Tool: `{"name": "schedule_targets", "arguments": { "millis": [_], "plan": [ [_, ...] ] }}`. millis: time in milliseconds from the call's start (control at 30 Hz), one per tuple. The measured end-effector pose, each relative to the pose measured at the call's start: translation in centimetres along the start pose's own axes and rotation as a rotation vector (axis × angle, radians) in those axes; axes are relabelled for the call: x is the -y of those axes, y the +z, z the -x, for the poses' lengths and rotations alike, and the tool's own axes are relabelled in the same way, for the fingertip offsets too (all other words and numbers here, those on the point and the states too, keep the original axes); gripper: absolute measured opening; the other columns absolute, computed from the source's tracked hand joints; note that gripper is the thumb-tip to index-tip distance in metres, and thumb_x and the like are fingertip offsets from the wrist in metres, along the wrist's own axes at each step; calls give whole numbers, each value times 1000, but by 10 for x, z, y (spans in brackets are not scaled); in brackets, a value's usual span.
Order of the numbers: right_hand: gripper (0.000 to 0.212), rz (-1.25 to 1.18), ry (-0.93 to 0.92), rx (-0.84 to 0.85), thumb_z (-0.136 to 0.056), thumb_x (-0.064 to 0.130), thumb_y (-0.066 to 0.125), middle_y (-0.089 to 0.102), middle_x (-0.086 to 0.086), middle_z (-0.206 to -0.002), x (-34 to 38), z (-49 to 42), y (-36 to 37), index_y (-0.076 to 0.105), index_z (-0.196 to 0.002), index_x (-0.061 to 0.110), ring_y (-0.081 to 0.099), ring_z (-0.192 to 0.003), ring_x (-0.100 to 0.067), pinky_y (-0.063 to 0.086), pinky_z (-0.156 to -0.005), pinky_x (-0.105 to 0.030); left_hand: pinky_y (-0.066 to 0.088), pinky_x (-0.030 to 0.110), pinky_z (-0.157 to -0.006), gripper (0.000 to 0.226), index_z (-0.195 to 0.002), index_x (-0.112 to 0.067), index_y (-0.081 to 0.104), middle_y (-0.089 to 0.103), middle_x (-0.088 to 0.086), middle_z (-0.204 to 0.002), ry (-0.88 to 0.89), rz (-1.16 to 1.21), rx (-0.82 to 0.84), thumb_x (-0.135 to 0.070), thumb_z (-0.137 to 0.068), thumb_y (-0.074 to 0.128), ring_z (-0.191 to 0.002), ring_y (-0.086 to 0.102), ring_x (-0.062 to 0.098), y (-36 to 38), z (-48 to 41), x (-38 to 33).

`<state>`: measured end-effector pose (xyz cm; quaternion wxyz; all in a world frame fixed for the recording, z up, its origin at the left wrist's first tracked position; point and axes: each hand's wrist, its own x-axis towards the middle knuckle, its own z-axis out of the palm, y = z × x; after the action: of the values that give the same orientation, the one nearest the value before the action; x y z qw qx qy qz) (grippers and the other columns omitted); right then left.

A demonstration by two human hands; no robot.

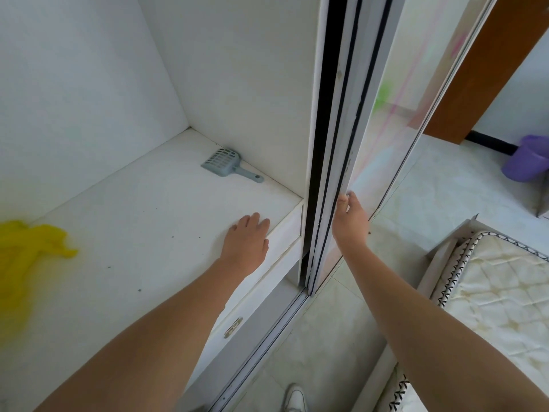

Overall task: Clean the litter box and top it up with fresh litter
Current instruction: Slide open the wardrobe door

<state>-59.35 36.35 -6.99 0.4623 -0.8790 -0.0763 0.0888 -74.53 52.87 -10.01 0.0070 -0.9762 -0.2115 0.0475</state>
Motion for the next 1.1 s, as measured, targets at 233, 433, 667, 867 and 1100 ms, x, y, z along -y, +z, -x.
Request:
{"name": "schedule_targets", "arguments": {
  "millis": [233,433,667,867,1100],
  "plan": [
    [67,-37,30,176,-102,52,32,30,-6,-160,-4,29,5,18,-156,14,32,-145,-26,28,-118,-46,38,39,-105,44,-144,-20,46,42,3,-152,-48,81,17,-38,-104,37,-138,39,24,-3,34,2],
    [59,144,-150,246,-103,47,34,37,-2,-157,12,79,2,26,-155,20,38,-142,-23,30,-113,-39,43,38,-93,45,-132,-19,55,59,1,-131,-75,65,-47,-42,-103,30,-118,54,26,-11,72,16],
    [60,517,-457,367,-102,44,40,38,-3,-156,42,141,16,28,-153,16,33,-143,-23,34,-113,-41,37,41,-109,51,-146,-16,41,49,7,-146,-131,102,-125,-43,-105,30,-131,48,28,-31,120,50],
    [55,748,-689,361,-102,46,39,42,-2,-153,65,194,33,38,-149,17,35,-142,-23,31,-114,-40,44,41,-97,46,-127,-15,58,64,6,-122,-210,34,-219,-44,-101,32,-112,59,28,-40,168,81],
    [51,747,-838,390,-102,45,39,48,-1,-149,87,233,58,46,-144,18,38,-140,-22,29,-115,-37,50,39,-78,49,-100,-16,69,70,3,-92,-311,20,-335,-43,-95,28,-83,65,26,-46,220,92]
  ]
}}
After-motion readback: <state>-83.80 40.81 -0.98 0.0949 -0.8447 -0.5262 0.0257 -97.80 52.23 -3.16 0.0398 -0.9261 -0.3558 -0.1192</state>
